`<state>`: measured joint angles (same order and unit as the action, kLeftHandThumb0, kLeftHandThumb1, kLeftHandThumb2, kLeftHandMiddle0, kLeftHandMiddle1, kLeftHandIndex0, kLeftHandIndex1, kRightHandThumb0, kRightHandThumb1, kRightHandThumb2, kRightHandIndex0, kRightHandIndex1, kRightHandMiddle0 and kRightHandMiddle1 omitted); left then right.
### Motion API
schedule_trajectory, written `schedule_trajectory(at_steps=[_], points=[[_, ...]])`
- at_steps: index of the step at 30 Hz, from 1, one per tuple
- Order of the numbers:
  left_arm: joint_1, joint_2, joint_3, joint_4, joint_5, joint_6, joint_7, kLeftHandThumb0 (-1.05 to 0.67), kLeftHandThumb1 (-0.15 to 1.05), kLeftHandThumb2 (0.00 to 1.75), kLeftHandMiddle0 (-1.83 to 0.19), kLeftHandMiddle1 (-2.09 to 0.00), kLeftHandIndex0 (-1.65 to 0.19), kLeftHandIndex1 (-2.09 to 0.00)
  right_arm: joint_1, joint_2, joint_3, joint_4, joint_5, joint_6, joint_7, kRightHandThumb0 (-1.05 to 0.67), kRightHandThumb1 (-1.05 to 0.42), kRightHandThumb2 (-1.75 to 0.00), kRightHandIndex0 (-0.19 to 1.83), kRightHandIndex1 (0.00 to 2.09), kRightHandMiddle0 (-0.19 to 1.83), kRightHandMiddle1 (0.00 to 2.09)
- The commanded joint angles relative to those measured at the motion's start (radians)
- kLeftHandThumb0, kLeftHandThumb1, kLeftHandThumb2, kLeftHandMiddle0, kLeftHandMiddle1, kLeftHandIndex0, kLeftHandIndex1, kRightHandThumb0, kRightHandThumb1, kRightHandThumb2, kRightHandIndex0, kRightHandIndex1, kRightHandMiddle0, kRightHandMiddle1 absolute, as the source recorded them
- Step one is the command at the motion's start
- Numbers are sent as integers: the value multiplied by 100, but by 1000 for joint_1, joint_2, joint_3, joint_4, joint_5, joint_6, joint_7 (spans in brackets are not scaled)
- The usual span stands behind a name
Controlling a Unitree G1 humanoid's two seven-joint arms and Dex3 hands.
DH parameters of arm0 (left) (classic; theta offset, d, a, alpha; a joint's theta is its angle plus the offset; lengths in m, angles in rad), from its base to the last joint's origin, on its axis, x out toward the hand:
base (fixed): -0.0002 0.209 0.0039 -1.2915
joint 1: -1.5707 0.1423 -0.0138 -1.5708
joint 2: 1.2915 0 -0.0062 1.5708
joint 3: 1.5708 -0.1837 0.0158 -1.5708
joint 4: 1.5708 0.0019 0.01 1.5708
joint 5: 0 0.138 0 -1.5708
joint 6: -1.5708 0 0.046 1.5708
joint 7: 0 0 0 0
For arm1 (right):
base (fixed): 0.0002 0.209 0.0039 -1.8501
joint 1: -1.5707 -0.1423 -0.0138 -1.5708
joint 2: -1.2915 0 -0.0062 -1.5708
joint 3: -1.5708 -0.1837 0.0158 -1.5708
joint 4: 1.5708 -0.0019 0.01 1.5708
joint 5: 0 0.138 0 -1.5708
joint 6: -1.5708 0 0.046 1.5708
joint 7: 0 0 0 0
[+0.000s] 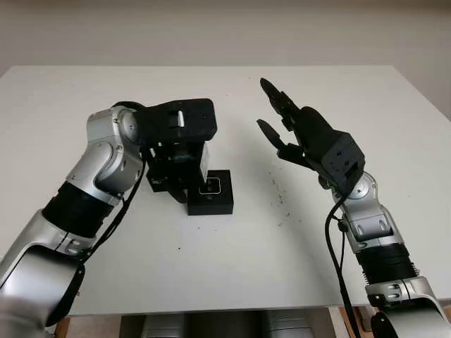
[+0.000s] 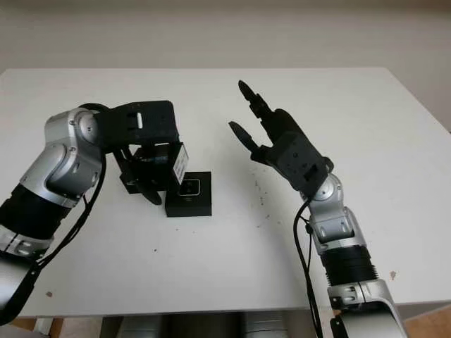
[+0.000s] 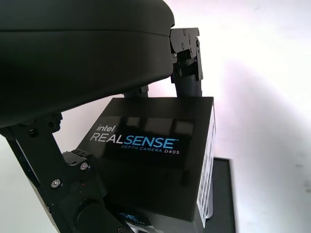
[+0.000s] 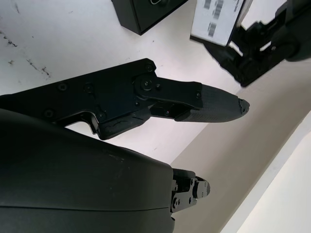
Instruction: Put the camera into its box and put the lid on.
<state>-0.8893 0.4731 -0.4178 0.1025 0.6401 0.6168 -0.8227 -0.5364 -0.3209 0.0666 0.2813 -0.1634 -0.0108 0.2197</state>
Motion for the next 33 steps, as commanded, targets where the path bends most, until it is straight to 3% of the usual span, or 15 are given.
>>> schedule_trajectory(at_steps=[1,3,6,8,11,12,17,19,20,22,24,27,30,31,33], points=[[18,-5,-17,-3,9,-18,28,-28,105,46,-52,-209,-10,-209,6,8,-12,-15,9,8,-7,-75,-105,-55,-1,5,1,5],[20,-20,-31,0,25,1,45,-28,105,46,-32,-209,10,-203,7,11,-10,-18,10,10,-11,-75,-105,-55,-1,5,1,5],[32,-42,-46,1,43,6,84,-28,105,42,-18,-209,18,-201,8,12,-3,-22,0,4,-20,-75,-105,-55,-1,5,0,5],[37,-60,-48,5,42,11,101,-28,105,40,-3,-209,19,-179,8,15,1,-19,-7,-6,-29,-74,-105,-56,0,6,1,5],[40,-78,-58,10,45,8,115,-28,105,40,-15,-209,19,-152,4,19,6,-13,-17,-14,-38,-73,-105,-57,1,6,1,6],[39,-81,-67,12,49,4,114,-28,105,40,-22,-209,19,-156,4,23,3,-13,-13,-13,-40,-73,-105,-57,1,6,1,6],[42,-81,-79,22,53,0,108,-27,105,40,-17,-209,18,-173,9,32,-2,-13,-11,-16,-50,-75,-105,-56,1,6,1,6],[48,-81,-75,27,51,0,115,-27,105,39,-22,-209,19,-171,10,33,-3,-13,-9,-14,-49,-75,-105,-56,1,6,1,5],[51,-87,-71,29,52,17,118,-27,105,38,-17,-209,19,-157,11,32,-6,-14,-6,-10,-48,-75,-105,-56,1,6,1,5],[53,-94,-66,34,50,41,122,-26,105,37,-14,-209,19,-150,12,33,-7,-12,-3,-8,-47,-75,-105,-56,0,5,1,5],[52,-93,-66,38,45,47,120,-26,105,36,-6,-209,19,-162,14,39,-12,-11,7,-7,-48,-75,-105,-55,0,5,1,6],[40,-92,-76,40,42,77,93,-27,105,39,13,-206,19,-136,15,43,-12,-16,16,-1,-46,-75,-105,-54,-1,5,0,5],[24,-103,-78,37,34,133,55,-26,105,41,19,-183,19,-98,13,40,-9,-14,16,-7,-45,-75,-105,-55,-1,5,0,5],[17,-107,-82,37,36,154,44,-26,105,41,19,-183,19,-90,12,41,-9,-14,18,-7,-45,-75,-105,-55,-1,5,0,5],[1,-116,-90,37,39,210,19,-26,105,41,17,-202,19,-81,11,46,-13,-18,27,5,-43,-75,-105,-54,-2,5,0,5]])
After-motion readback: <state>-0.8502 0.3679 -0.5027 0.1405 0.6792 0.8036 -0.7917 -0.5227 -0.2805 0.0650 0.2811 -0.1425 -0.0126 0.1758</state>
